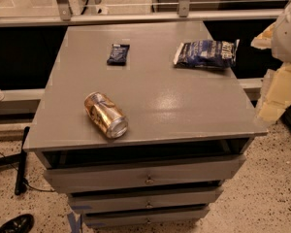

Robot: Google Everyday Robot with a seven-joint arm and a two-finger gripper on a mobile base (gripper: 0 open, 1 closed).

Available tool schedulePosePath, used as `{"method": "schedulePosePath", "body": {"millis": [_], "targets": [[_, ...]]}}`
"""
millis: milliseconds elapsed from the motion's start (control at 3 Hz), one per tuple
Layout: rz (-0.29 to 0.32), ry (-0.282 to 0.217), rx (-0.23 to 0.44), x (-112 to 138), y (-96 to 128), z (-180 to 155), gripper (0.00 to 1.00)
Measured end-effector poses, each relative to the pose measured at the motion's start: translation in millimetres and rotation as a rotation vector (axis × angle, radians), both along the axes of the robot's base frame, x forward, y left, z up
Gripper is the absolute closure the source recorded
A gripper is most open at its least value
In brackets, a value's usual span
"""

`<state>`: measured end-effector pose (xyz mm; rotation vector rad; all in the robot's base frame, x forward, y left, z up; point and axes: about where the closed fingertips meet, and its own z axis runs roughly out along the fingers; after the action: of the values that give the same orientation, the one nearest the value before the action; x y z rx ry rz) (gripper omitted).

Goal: Pick rxbar blueberry

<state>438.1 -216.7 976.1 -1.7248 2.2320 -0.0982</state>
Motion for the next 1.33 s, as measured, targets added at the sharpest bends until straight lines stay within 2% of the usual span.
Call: {"method": "schedulePosePath", "body": {"millis": [333, 667, 1000, 1333], "targets": [[0.0, 0.0, 0.0, 0, 0, 0, 0.0], [0.02, -0.023, 0.072, 26, 22, -9, 0.0], [0.044, -0.05, 0.194, 77, 73, -31, 0.0], [0.05, -0.084, 0.327, 124, 134, -49, 0.0]]}}
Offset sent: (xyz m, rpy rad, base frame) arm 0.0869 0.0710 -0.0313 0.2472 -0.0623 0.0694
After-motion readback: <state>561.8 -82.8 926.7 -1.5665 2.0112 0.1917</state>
